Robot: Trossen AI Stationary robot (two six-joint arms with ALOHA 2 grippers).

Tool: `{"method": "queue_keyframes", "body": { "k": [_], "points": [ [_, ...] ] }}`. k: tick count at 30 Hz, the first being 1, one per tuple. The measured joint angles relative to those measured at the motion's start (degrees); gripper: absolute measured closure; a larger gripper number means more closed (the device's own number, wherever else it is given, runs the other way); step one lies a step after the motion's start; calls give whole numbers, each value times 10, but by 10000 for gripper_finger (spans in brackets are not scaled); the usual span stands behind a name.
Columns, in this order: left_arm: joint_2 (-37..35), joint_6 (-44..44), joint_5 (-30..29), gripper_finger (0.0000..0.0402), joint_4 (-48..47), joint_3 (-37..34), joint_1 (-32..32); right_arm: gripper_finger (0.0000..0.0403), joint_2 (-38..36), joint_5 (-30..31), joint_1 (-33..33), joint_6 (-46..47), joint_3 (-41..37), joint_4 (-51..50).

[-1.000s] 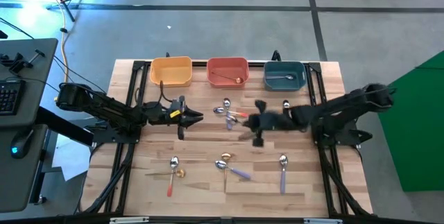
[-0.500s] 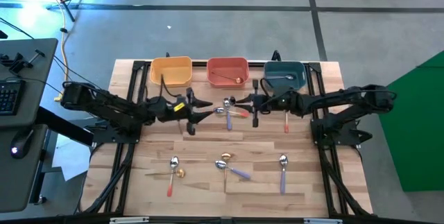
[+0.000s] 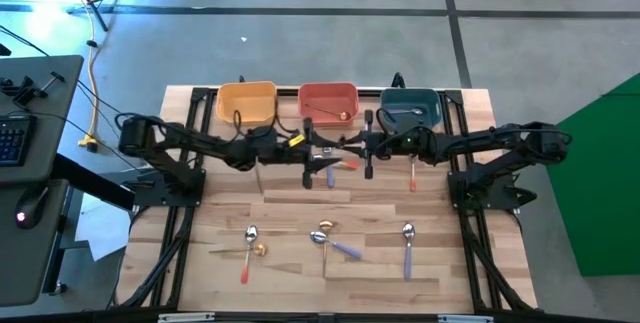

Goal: Sort silverware by color (type)
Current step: Put the orange spoon into the yellow bin

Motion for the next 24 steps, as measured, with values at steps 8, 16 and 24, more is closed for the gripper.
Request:
{"method": "queue_keyframes", "body": {
  "k": [8,16,24],
  "points": [
    [23,3,41,272,-2,33,14,400,0,0,0,2,0,5],
    [13,6,54,316,-38,33,25,400,0,0,1,0,0,0],
    [-65,49,4,272,-199,33,25,403,0,2,0,-3,1,6]
  ]
}}
